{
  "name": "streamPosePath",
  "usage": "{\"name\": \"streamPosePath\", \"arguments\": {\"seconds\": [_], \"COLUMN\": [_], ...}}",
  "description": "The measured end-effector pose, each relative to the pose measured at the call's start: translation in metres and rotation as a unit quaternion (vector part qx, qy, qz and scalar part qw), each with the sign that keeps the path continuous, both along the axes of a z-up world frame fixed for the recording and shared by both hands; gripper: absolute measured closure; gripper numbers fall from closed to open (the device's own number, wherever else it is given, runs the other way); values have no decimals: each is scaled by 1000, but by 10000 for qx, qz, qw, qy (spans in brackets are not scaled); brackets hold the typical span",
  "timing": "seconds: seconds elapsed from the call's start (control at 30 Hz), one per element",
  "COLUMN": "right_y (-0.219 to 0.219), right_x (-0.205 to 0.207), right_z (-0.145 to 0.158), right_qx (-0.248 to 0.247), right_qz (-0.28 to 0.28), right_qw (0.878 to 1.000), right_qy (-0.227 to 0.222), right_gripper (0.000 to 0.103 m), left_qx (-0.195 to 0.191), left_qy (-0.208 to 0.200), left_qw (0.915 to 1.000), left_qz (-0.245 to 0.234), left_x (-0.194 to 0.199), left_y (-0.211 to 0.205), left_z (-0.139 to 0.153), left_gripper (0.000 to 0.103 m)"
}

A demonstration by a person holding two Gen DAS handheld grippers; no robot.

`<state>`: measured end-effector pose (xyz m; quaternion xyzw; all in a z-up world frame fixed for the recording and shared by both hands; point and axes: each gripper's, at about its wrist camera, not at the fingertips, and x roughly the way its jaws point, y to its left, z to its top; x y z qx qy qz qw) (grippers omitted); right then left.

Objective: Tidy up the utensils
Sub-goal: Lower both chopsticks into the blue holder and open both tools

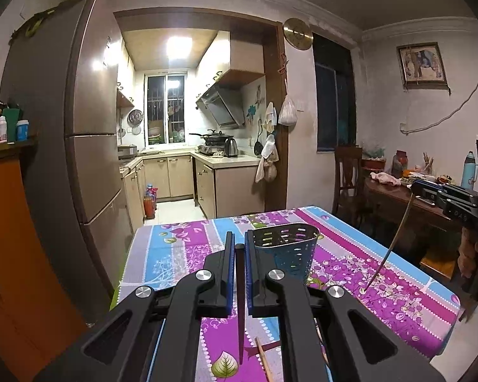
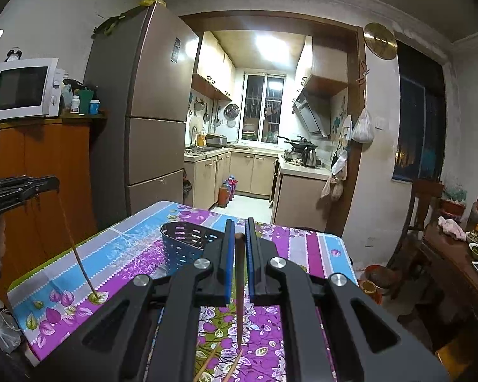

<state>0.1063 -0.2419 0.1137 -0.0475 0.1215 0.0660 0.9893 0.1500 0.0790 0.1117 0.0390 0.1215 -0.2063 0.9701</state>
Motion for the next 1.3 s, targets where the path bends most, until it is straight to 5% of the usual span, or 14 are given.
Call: {"name": "streamPosePath", "arguments": {"seconds": [0.23, 0.6, 0.77, 1.03, 1.3], "right_y": [6, 15, 21, 16, 5], "right_x": [5, 52, 87, 149, 198], "right_z": [12, 81, 98, 72, -7], "right_qx": [55, 465, 583, 838, 1434], "right_qz": [182, 469, 455, 299, 225], "right_qw": [9998, 9954, 9926, 9938, 9887], "right_qy": [-51, -692, -958, -664, 366], "right_gripper": [98, 98, 98, 98, 98], "left_qx": [-47, -200, -285, -365, -316], "left_qy": [-166, -1261, -1484, -1224, -363], "left_qw": [9997, 9908, 9875, 9904, 9975], "left_qz": [-170, -442, -450, -532, -524], "left_x": [-2, 35, 66, 127, 178], "left_y": [-16, -74, -97, -121, -124], "left_z": [13, 107, 122, 83, -2], "left_gripper": [96, 96, 96, 96, 96]}}
